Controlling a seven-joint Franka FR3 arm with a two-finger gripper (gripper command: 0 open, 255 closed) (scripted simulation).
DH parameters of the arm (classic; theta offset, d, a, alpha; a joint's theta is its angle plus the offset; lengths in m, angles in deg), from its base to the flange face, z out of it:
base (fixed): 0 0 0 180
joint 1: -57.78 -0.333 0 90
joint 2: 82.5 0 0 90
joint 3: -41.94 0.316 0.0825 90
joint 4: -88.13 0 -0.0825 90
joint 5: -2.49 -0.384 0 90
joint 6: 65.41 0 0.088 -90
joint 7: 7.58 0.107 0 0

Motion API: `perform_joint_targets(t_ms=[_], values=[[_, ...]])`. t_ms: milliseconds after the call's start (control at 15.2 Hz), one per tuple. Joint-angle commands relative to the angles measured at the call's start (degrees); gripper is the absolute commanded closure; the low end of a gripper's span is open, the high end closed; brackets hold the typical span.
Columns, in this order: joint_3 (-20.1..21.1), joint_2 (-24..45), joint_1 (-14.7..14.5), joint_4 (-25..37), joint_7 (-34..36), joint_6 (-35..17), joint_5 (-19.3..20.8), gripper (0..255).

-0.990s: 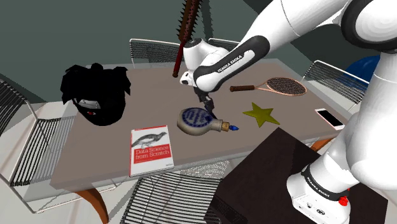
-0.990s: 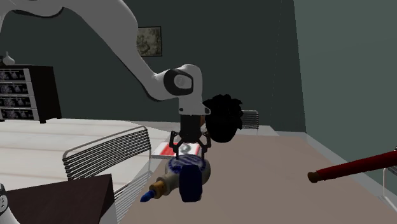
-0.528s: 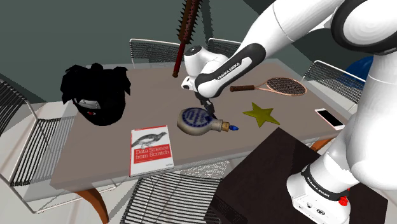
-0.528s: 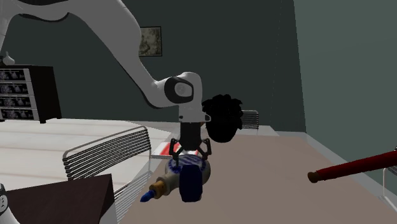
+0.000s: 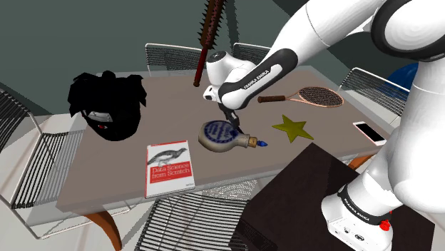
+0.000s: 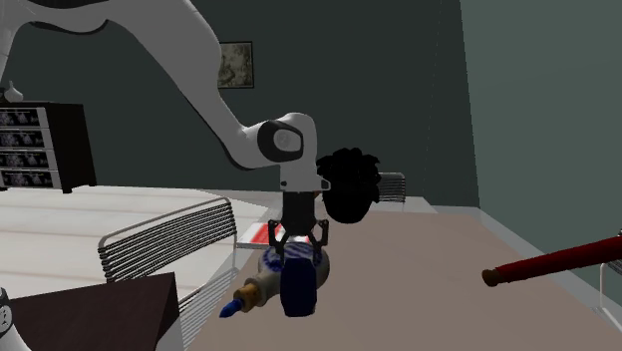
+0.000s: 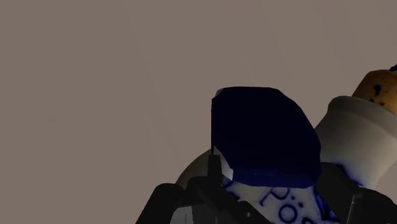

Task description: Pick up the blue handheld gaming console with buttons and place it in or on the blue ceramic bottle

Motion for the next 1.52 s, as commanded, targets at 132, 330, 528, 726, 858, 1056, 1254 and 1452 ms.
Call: perform_joint_targets(t_ms=[132,330,528,726,858,1056,1254,1452], values=[[-0.03,0.04,0.03,-0.07,-0.01,0.01,0.01,255],[-0.03,0.04,0.04,0.0,-0.04,0.08,-0.01,255],[0.07,-1.06,0.04,0.05,-0.4,1.2,-0.25,255],[0.19,-2.71,0.05,0.27,-0.99,3.02,-0.61,255],[0.26,-3.78,0.06,0.47,-1.38,4.25,-0.85,255],[0.37,-5.31,0.05,0.86,-1.95,6.12,-1.19,255],[0.46,-6.77,0.03,1.37,-2.53,8.03,-1.52,255],[0.54,-8.14,0.01,1.99,-3.09,9.96,-1.83,255]])
